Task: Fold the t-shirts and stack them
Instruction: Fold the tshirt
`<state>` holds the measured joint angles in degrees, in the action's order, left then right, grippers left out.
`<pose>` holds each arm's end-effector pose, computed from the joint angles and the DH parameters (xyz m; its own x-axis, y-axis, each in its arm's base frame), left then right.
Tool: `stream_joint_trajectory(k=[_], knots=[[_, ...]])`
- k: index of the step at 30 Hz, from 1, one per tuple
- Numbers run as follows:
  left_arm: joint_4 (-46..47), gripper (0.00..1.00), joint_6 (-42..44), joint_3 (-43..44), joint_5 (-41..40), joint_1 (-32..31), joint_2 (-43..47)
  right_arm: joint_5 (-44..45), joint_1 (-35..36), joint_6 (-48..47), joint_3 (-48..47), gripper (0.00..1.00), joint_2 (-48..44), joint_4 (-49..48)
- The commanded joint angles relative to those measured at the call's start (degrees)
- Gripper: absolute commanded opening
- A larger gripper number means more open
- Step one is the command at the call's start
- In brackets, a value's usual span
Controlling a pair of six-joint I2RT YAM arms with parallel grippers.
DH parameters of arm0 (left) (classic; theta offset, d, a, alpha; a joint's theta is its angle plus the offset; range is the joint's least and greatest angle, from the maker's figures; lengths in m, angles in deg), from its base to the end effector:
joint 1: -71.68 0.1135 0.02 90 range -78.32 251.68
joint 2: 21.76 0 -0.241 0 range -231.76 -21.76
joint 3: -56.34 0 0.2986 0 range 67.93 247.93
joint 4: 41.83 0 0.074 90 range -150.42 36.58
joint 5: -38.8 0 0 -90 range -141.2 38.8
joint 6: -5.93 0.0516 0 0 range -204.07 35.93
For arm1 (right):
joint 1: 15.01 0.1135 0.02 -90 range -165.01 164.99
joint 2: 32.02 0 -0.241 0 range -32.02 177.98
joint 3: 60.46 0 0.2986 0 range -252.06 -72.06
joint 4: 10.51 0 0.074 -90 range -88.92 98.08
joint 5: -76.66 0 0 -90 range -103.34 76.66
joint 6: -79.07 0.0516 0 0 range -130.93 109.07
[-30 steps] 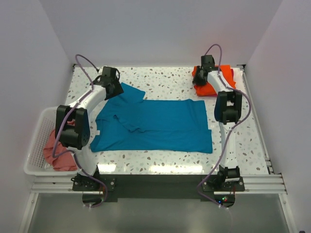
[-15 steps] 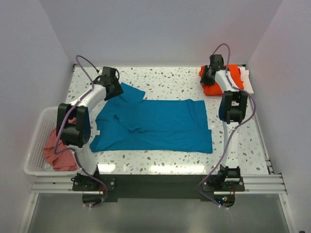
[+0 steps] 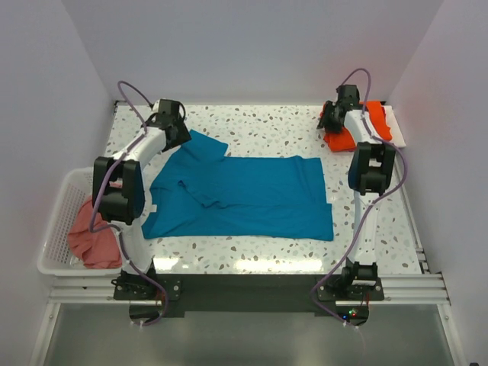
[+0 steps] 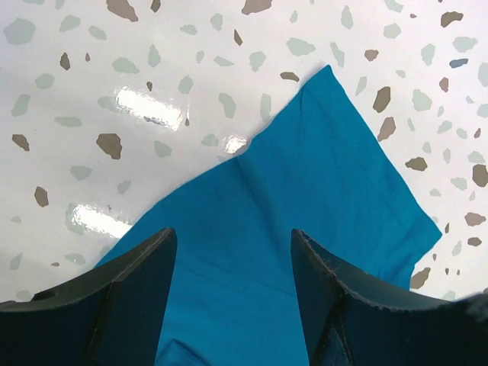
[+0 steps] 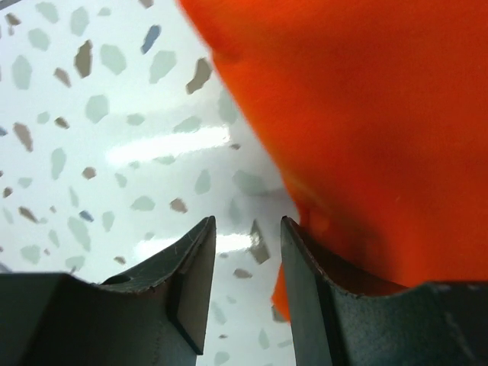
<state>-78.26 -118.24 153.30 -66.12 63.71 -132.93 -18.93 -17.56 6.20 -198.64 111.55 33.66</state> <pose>0.4723 -0.0527 0.1692 -0.6180 -0.4615 -0.6365 -0.4530 0.8707 -0.1915 0.5921 -0.0213 0.1332 -0.7322 0.3260 -0.5980 0.2059 0.9429 0.2619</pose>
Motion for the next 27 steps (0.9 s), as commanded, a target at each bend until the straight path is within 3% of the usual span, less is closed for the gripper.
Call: stream_joint_trajectory(k=[1, 12, 20, 27], knots=[[1.3, 0.66, 2.6, 3.1, -2.3, 0.4, -1.8, -0.2, 2.0, 1.9, 2.7, 0.44, -9.6, -1.5], [4.9, 0.66, 9.7, 11.3, 0.2, 0.4, -11.5, 9.9, 9.8, 2.6, 25.2, 0.41, -23.2, -4.1], [8.6, 0.67, 18.3, 20.3, 0.7, 0.4, -18.8, 10.6, 9.8, 1.4, 32.3, 0.39, -27.1, -6.8], [6.2, 0.66, 21.8, 29.0, 2.2, 0.4, -25.8, 10.5, 9.8, 1.8, 35.0, 0.37, -28.4, -7.0]])
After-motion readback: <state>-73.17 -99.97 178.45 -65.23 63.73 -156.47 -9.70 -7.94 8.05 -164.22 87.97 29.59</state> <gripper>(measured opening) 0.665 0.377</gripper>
